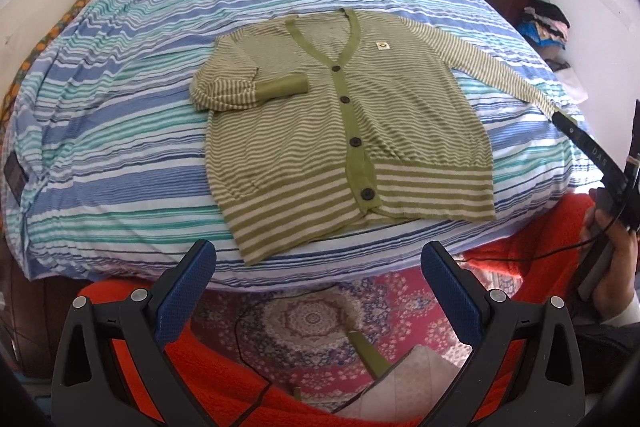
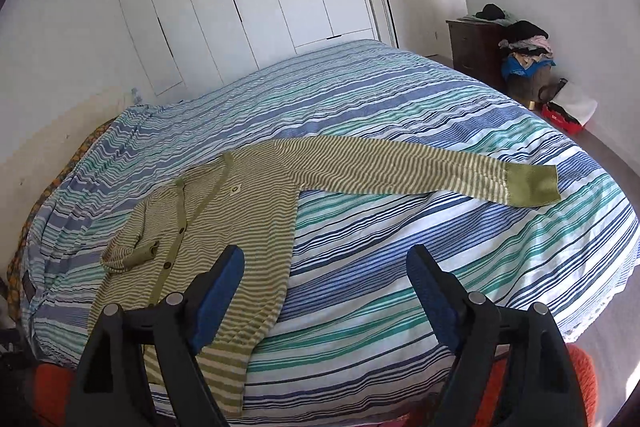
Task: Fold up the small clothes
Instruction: 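Pull the held sleeve outward from the body and release it with the right tool, then grasp the rolled cuff of the other sleeve with the left tool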
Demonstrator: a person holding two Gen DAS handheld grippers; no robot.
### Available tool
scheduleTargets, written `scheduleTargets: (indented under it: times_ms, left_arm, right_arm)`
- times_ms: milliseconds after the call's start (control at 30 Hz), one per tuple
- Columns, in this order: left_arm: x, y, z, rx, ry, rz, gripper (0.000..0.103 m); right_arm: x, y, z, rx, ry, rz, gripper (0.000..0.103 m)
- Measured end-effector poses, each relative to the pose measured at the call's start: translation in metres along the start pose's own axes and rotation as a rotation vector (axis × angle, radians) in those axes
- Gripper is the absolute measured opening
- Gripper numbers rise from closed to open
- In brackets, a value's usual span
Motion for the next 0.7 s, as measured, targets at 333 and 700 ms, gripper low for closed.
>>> scheduleTargets:
  times_ms: [333,700]
  left_arm:
    - [-0.01,0.021,0.018,-0.051,-0.016,-0.011,0.102]
    - [0.002,0.016,0.035,-0.132,0.024,0.01,0.102]
  right_arm:
    - [0.029,0.06,0.062,-0.211,-0.078,0.135,0.083]
    - [0.026,0.065,0.064,-0.208,-0.105,0.144,0.083]
Point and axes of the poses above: each gripper's, at about its wrist camera, not at the fingertips, and x roughly the way its jaws point, z to its left, y to its underside, the point moved 6 cm from there along x, roughly the way its jaws point, and after that the axes turned 2 degrees about -z, right-handed, at the moved point
